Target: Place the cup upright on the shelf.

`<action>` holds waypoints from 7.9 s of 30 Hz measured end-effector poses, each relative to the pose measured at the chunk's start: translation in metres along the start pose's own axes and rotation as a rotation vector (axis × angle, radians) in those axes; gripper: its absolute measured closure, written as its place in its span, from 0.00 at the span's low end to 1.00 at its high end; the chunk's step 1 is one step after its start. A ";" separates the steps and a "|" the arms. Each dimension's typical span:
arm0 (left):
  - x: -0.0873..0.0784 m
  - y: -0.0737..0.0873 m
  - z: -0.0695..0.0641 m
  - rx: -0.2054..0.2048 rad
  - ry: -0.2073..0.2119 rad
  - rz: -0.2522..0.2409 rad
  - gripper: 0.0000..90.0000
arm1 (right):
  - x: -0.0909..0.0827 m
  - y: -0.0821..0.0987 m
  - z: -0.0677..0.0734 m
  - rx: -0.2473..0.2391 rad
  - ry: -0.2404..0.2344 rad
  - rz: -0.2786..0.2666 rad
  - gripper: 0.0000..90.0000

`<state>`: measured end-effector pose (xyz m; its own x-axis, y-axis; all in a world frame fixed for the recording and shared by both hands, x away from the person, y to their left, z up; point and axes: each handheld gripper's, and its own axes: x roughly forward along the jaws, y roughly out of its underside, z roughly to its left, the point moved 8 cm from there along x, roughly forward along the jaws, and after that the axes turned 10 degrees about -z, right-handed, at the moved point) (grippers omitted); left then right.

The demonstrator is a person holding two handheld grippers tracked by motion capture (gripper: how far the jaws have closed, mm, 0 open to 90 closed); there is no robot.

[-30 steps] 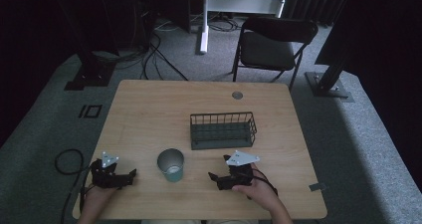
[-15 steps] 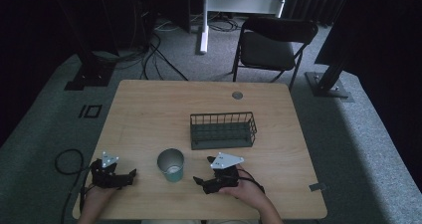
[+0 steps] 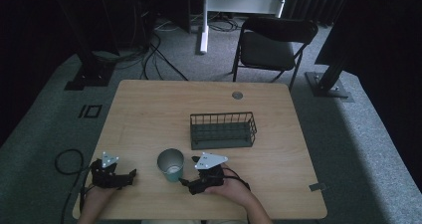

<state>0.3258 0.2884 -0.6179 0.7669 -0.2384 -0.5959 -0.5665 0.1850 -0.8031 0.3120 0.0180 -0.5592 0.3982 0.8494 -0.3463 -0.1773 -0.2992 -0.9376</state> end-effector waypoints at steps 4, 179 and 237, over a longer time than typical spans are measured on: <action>0.000 0.000 0.000 0.002 0.003 0.000 0.01 | 0.010 -0.001 0.003 -0.010 -0.010 0.000 0.15; 0.000 0.000 0.000 0.003 0.004 0.001 0.01 | -0.156 0.016 -0.170 0.200 0.868 -0.160 0.12; 0.000 0.000 -0.001 0.003 0.007 0.000 0.01 | -0.233 0.141 -0.152 0.382 0.803 0.200 0.13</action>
<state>0.3252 0.2874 -0.6179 0.7647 -0.2446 -0.5962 -0.5658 0.1879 -0.8028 0.3307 -0.2878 -0.6153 0.8095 0.1963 -0.5533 -0.5397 -0.1221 -0.8329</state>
